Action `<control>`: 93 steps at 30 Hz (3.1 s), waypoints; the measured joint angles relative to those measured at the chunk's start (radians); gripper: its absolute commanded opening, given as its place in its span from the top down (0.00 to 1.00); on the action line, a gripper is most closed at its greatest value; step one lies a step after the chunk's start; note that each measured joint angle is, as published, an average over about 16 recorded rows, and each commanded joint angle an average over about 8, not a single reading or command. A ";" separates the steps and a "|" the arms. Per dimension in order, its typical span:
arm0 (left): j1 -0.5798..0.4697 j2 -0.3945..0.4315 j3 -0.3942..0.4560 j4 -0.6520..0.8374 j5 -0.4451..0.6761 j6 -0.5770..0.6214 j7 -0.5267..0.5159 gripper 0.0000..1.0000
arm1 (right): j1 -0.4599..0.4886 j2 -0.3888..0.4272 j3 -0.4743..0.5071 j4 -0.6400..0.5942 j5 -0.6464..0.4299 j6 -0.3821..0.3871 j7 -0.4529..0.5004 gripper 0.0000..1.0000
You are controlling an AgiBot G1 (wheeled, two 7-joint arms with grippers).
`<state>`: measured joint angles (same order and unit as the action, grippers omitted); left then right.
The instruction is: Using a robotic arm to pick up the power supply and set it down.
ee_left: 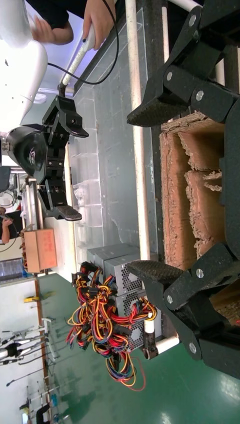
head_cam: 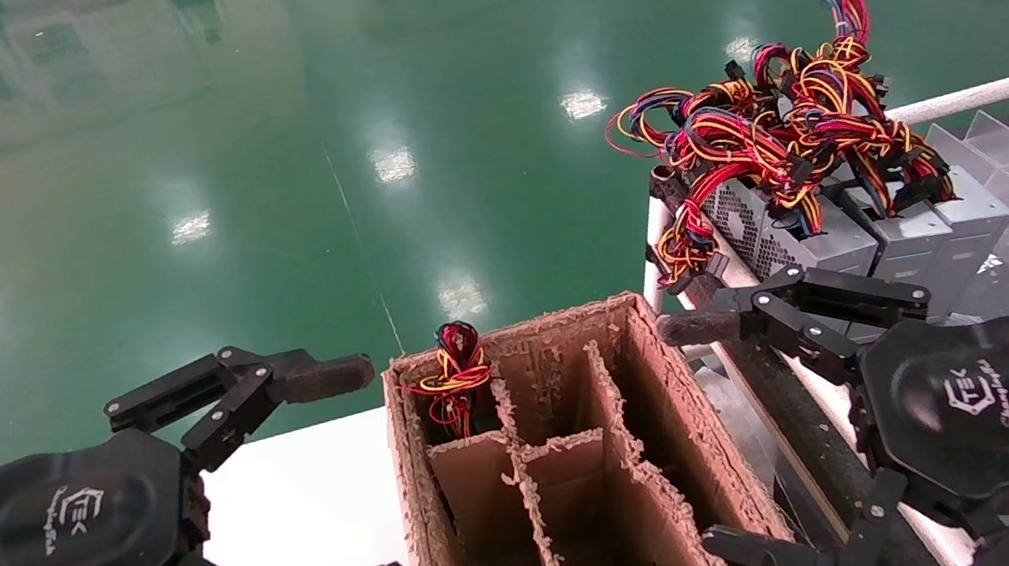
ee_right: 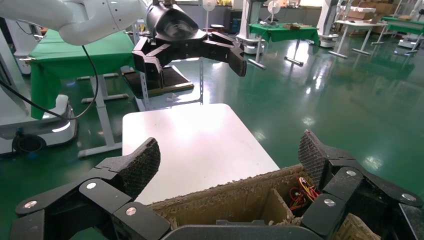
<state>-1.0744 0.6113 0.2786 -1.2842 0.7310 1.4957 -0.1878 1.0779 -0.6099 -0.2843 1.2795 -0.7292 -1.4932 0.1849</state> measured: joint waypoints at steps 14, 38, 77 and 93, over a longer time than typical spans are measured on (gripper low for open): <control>0.000 0.001 -0.002 0.000 0.001 0.001 -0.001 1.00 | 0.000 0.000 0.000 0.000 0.000 0.000 0.000 0.00; 0.000 0.000 0.001 0.000 0.000 0.000 0.000 1.00 | 0.000 0.000 0.000 0.000 0.000 0.000 0.000 0.00; -0.001 0.000 0.003 0.001 -0.001 0.000 0.001 0.00 | 0.111 -0.164 -0.106 -0.113 -0.227 0.175 0.019 0.00; -0.001 -0.001 0.003 0.002 -0.002 -0.001 0.002 0.00 | 0.249 -0.329 -0.226 -0.263 -0.436 0.270 0.050 0.00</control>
<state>-1.0752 0.6105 0.2817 -1.2822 0.7290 1.4947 -0.1861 1.3270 -0.9392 -0.5098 1.0160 -1.1655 -1.2234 0.2347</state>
